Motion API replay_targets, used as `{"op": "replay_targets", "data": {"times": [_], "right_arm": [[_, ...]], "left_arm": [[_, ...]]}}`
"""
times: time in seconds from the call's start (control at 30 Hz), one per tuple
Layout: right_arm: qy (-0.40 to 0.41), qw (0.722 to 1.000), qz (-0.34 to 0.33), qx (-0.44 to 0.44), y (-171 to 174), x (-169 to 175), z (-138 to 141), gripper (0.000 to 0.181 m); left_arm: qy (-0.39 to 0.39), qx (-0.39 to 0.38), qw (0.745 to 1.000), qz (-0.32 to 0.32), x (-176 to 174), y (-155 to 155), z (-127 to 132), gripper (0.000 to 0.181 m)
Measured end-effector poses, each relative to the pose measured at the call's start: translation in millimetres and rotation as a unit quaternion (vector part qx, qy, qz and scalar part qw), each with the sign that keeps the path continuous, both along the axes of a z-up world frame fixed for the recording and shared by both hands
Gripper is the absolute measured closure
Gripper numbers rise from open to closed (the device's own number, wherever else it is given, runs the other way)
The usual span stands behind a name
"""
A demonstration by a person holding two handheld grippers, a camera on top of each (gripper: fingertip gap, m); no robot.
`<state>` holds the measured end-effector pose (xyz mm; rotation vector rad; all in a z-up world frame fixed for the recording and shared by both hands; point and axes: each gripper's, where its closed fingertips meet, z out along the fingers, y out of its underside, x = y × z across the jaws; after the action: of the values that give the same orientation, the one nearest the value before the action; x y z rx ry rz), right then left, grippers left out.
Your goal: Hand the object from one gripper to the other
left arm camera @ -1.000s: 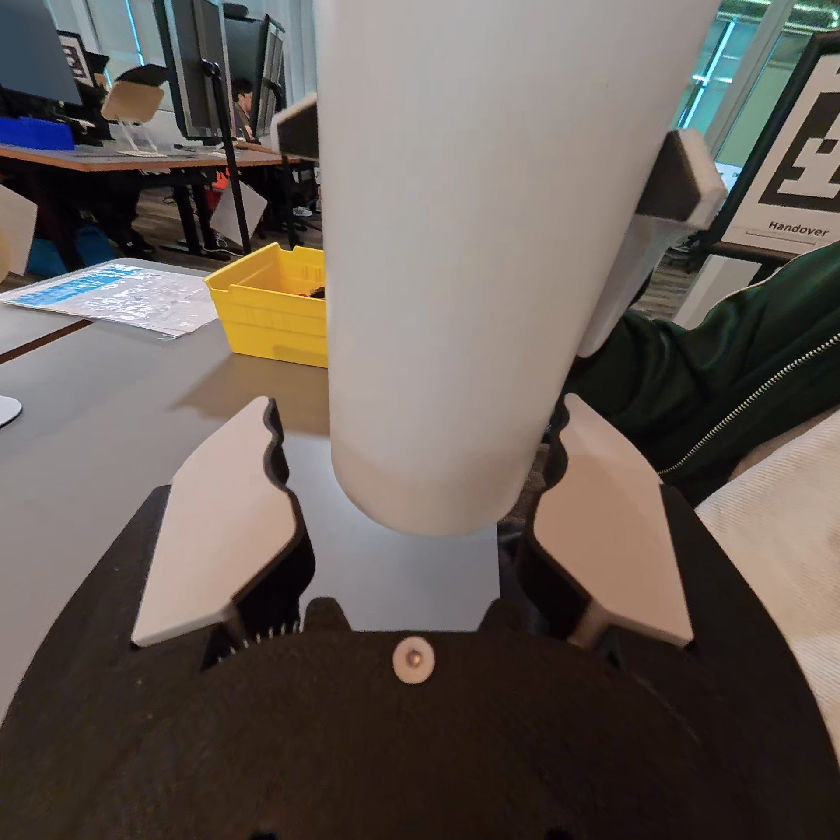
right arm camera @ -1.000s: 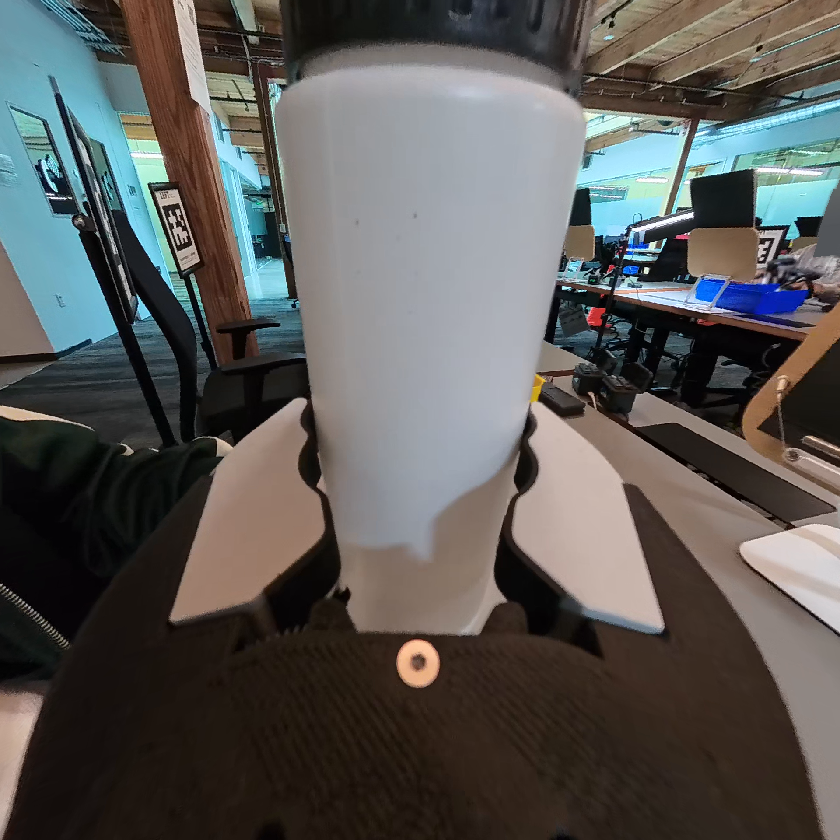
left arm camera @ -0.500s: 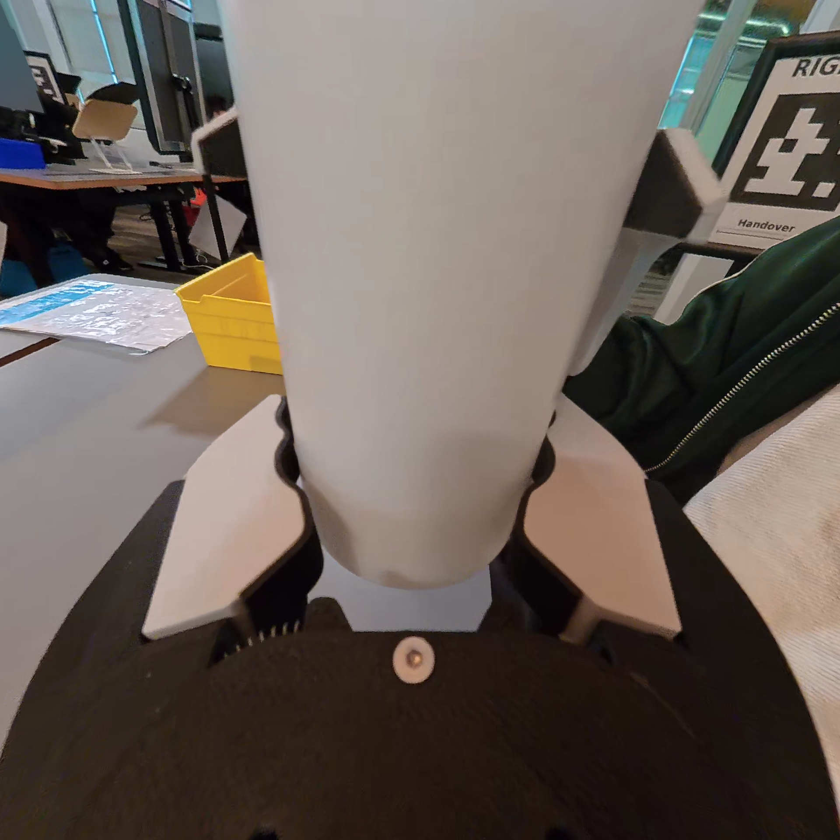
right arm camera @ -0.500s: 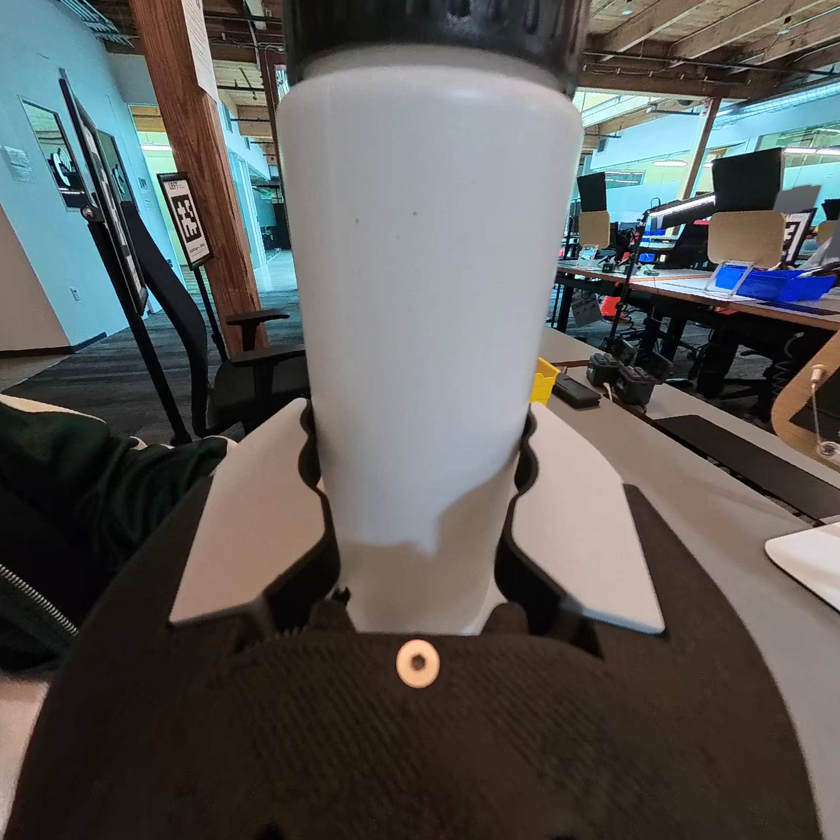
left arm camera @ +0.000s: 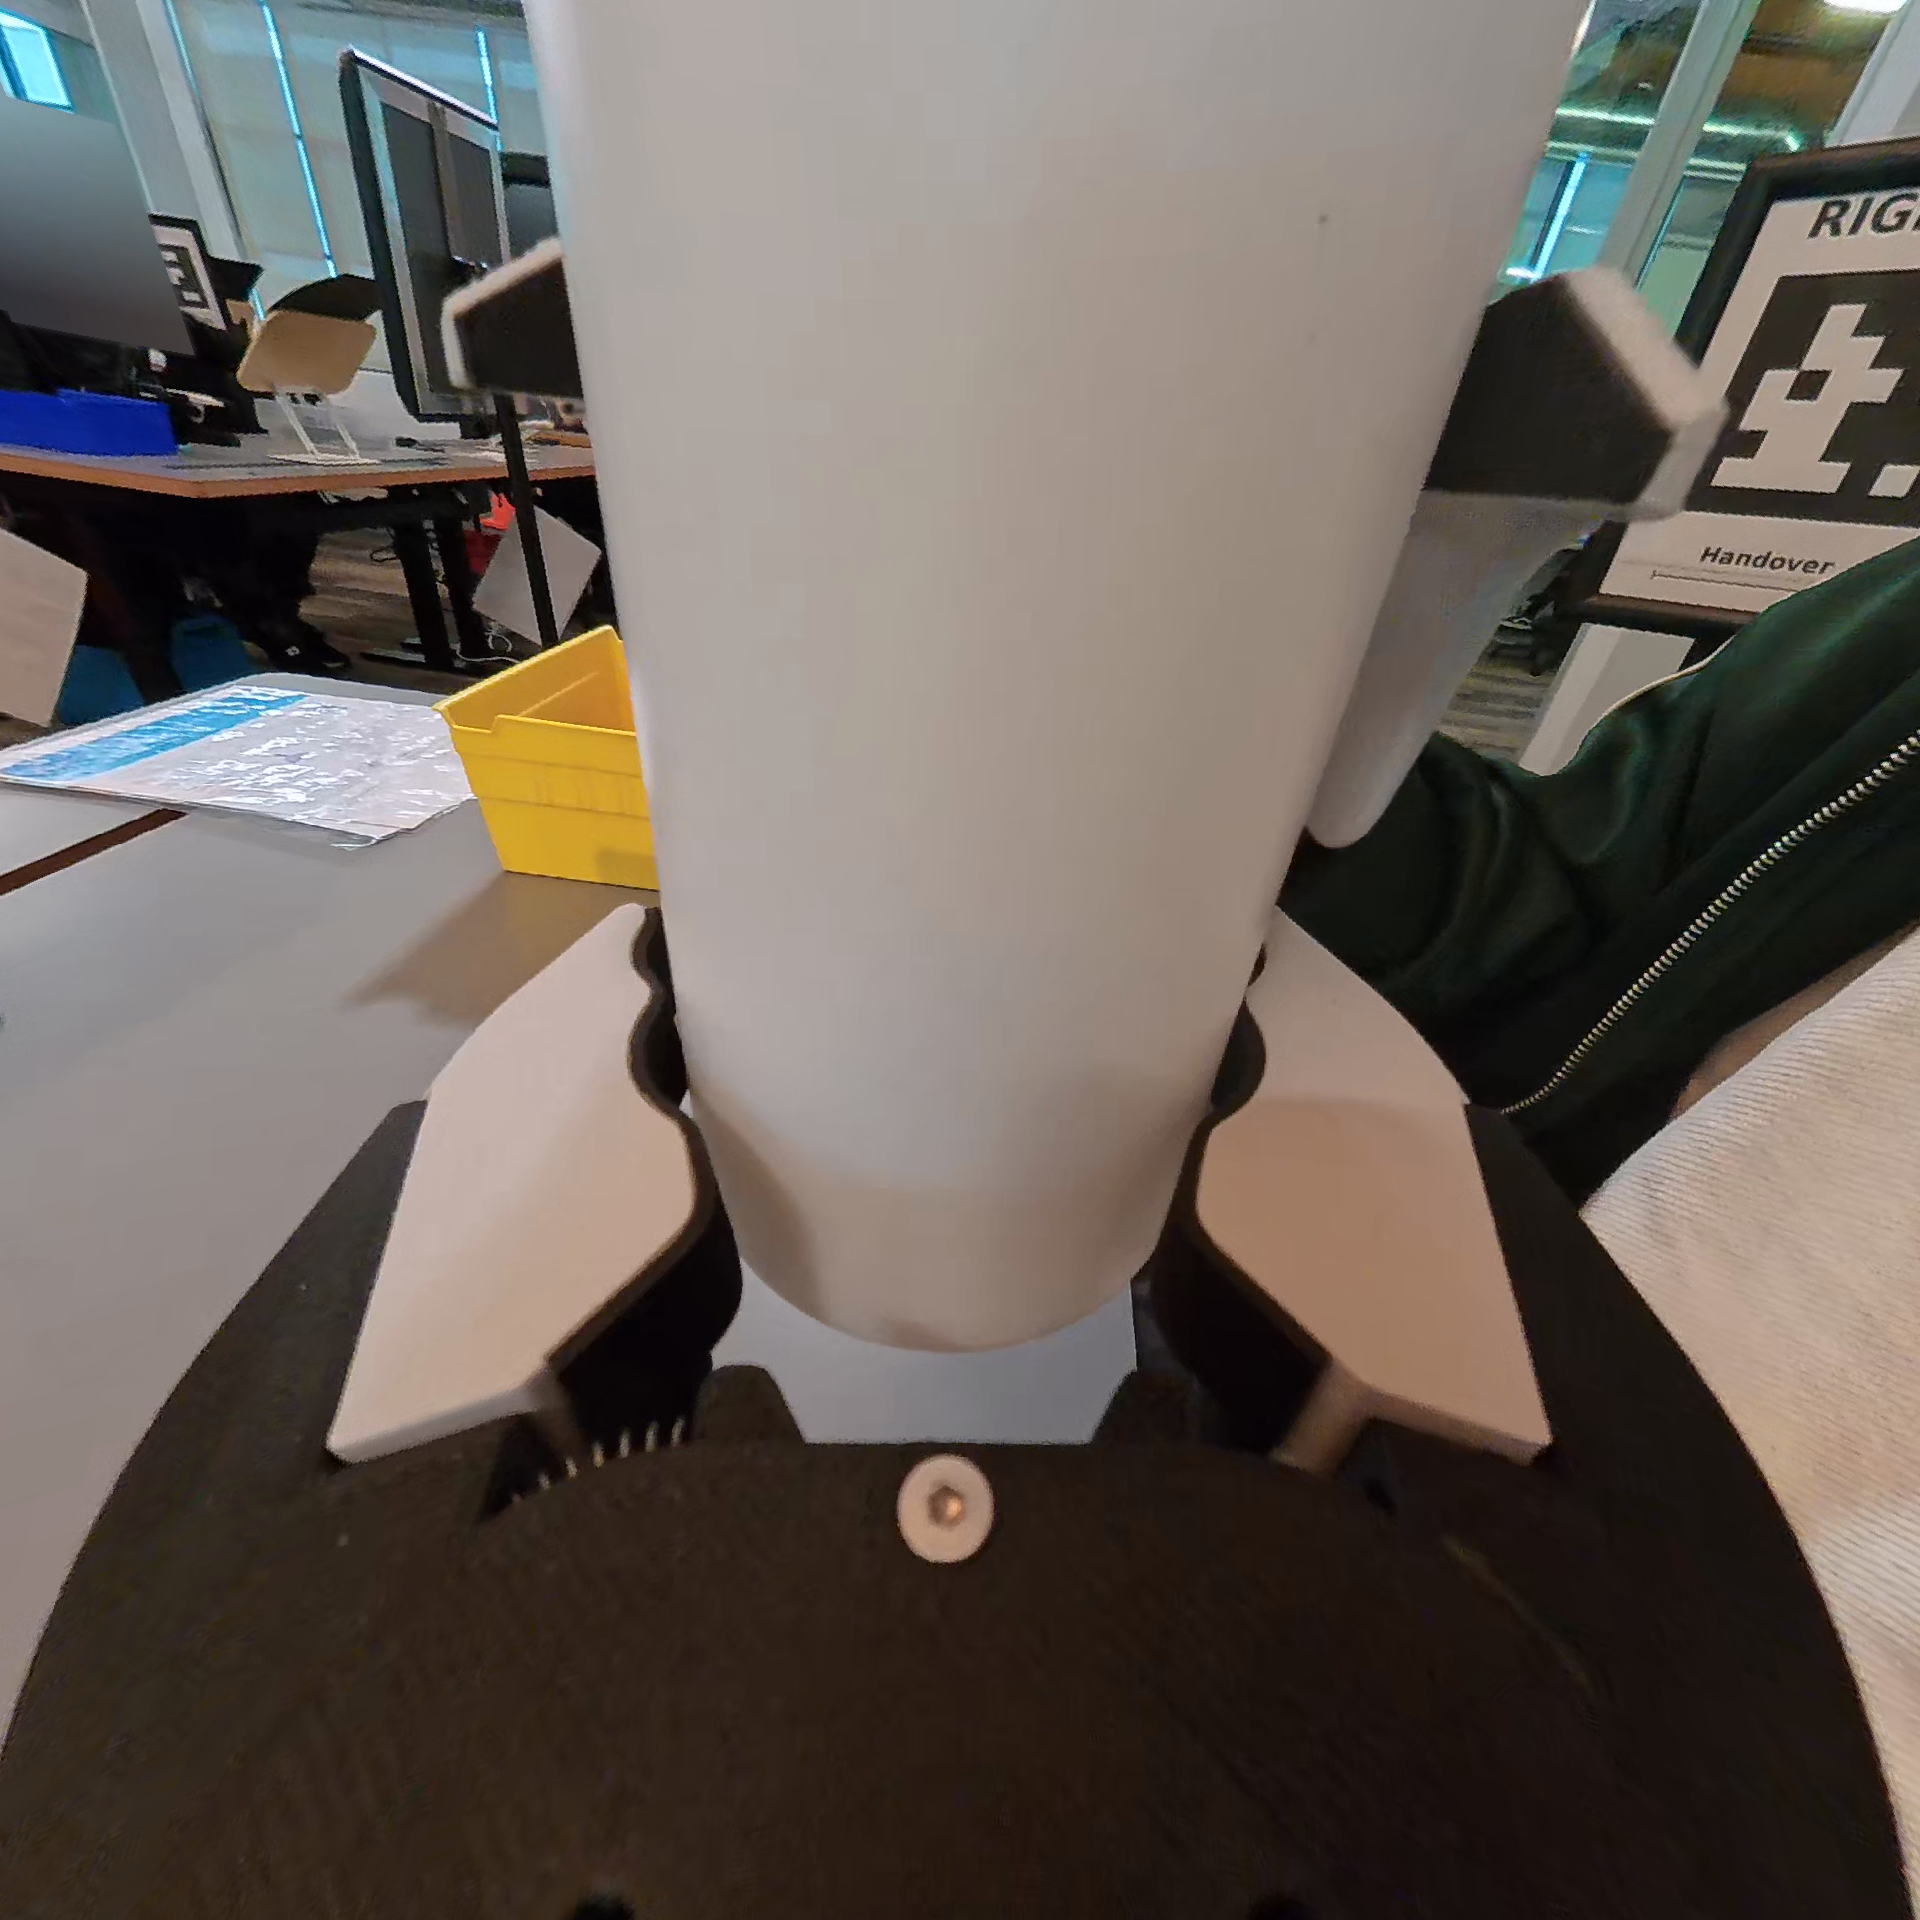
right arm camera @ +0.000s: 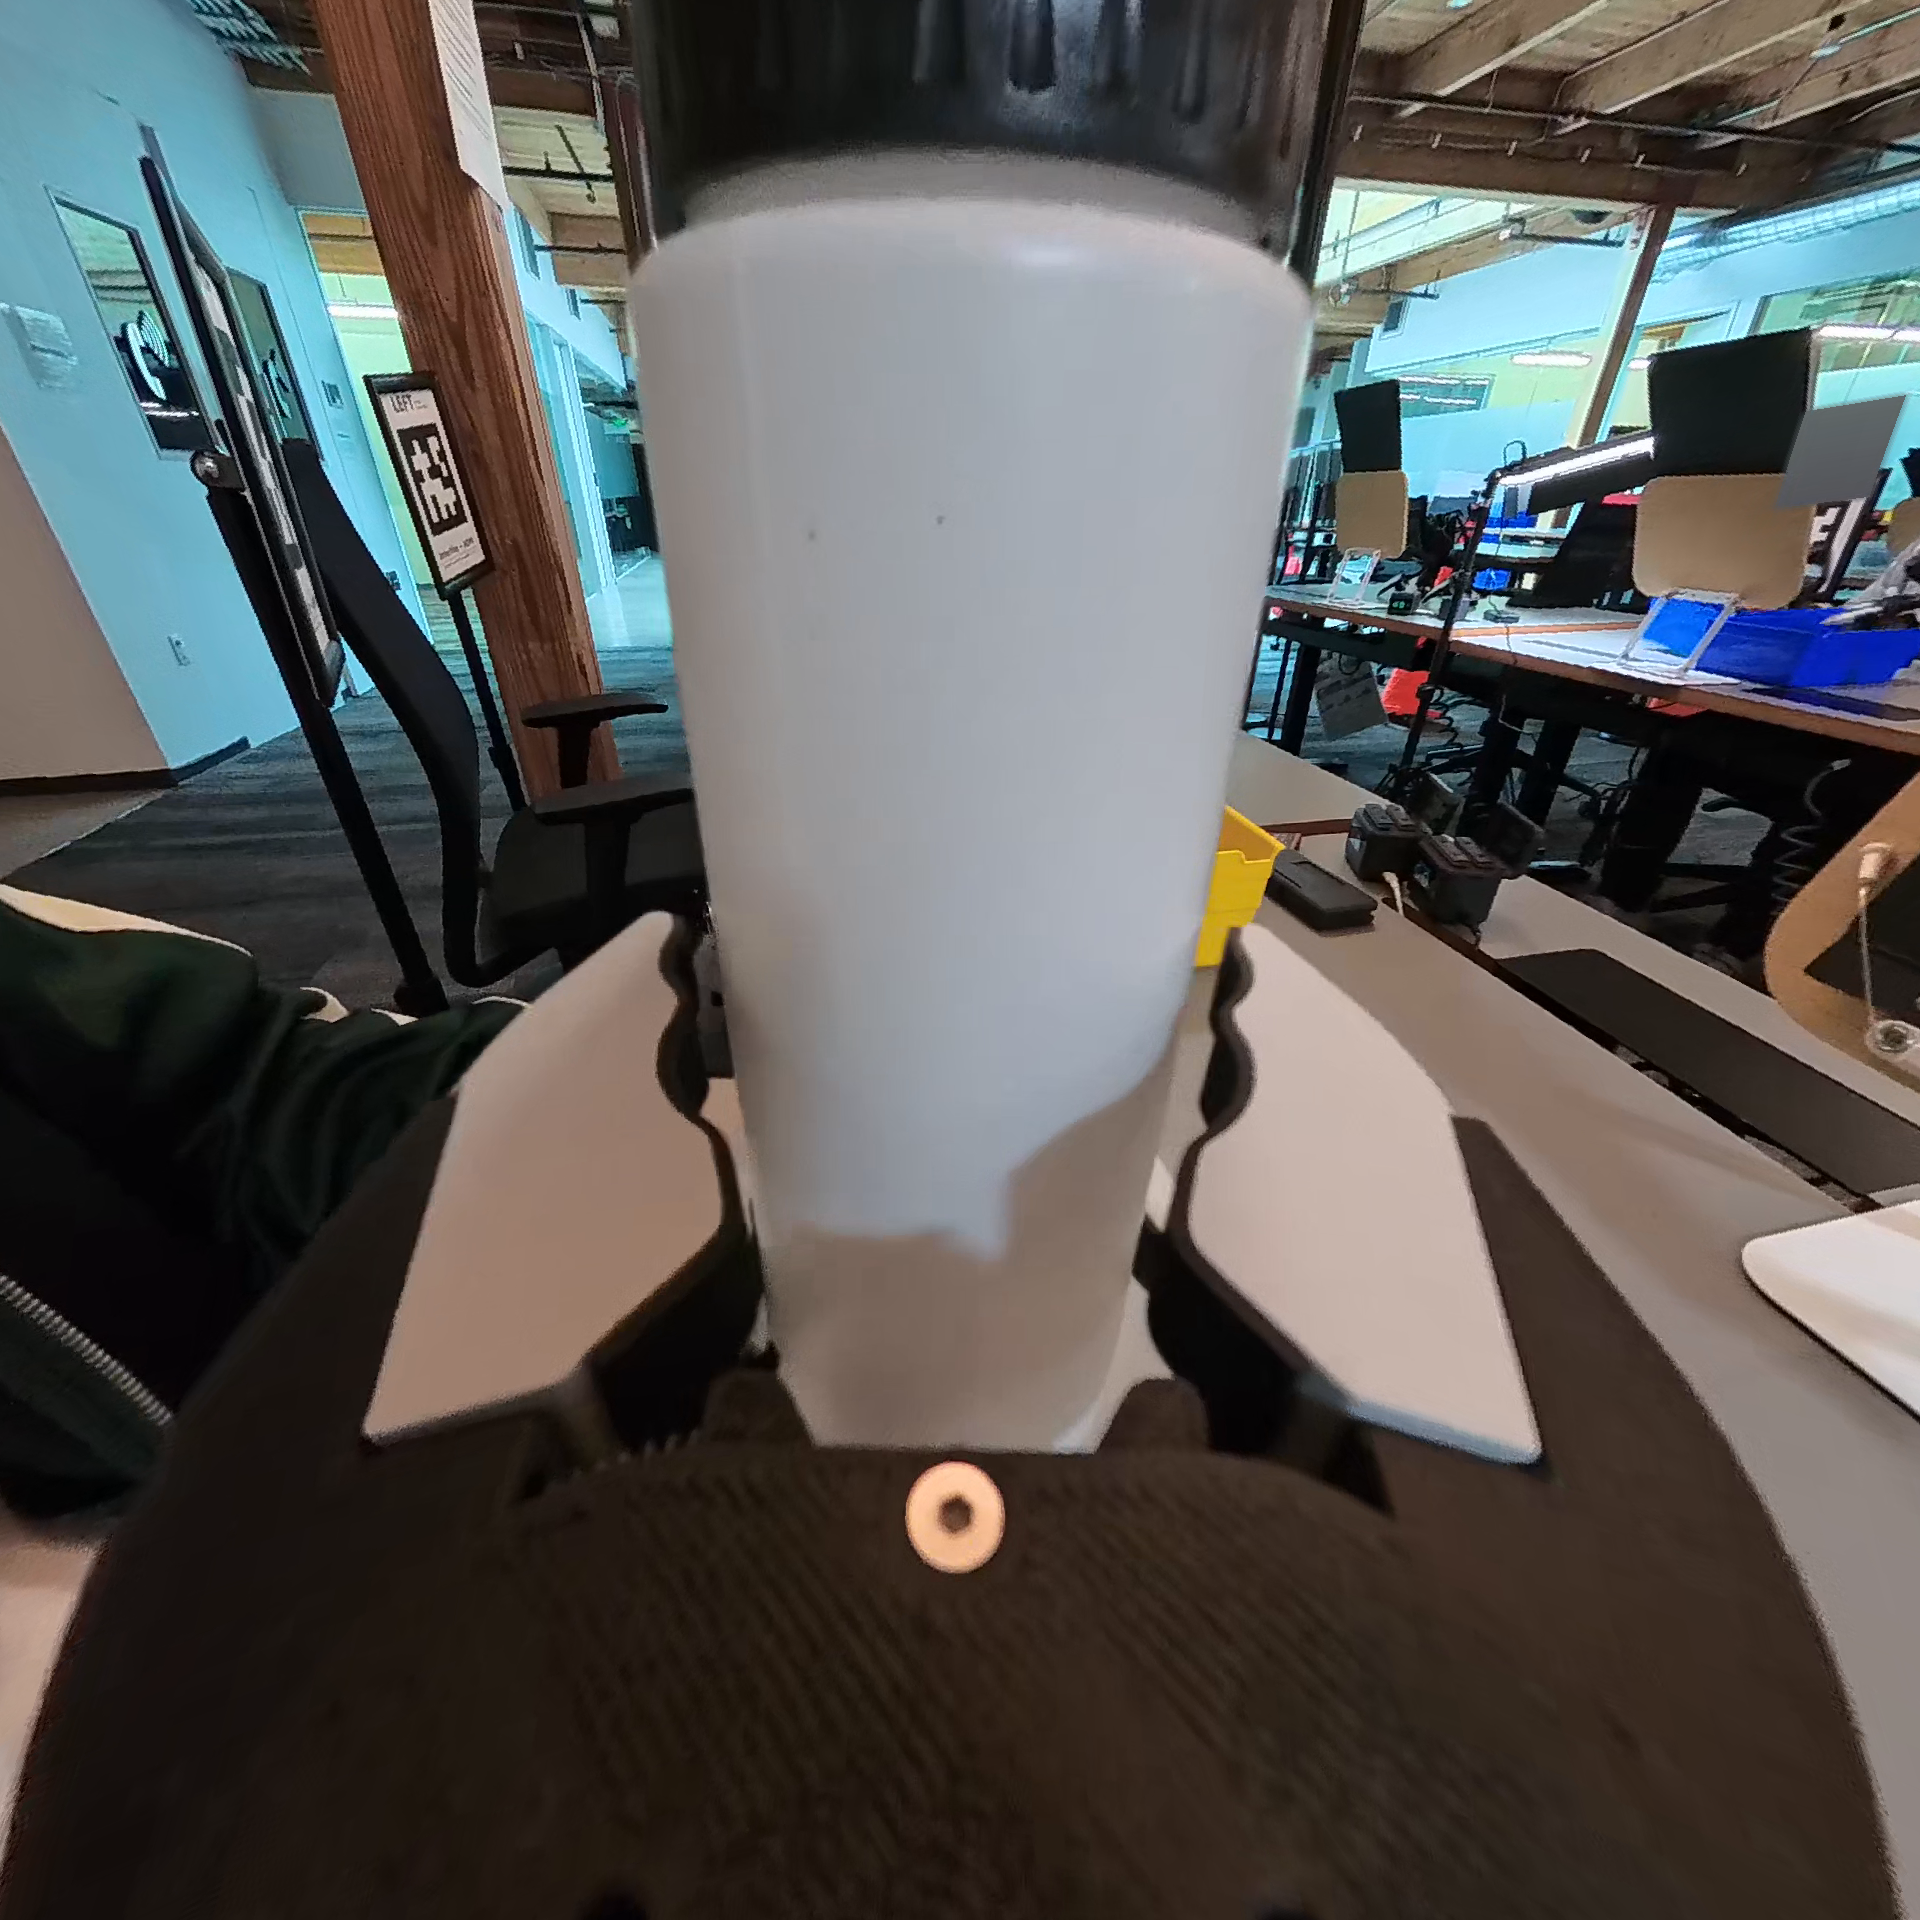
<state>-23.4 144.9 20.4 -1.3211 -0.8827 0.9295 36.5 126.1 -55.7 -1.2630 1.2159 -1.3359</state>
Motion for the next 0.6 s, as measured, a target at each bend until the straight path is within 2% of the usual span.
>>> {"op": "replay_targets", "data": {"times": [0.23,0.6], "right_arm": [[0.001,1.000,-0.016,0.024,2,12,14,0.073],[0.057,0.993,-0.069,0.075,0,63,66,0.076]], "left_arm": [[-0.007,-0.006,1.000,0.007,-3,4,3,0.080],[-0.005,-0.010,1.000,0.020,-4,10,-2,0.080]]}}
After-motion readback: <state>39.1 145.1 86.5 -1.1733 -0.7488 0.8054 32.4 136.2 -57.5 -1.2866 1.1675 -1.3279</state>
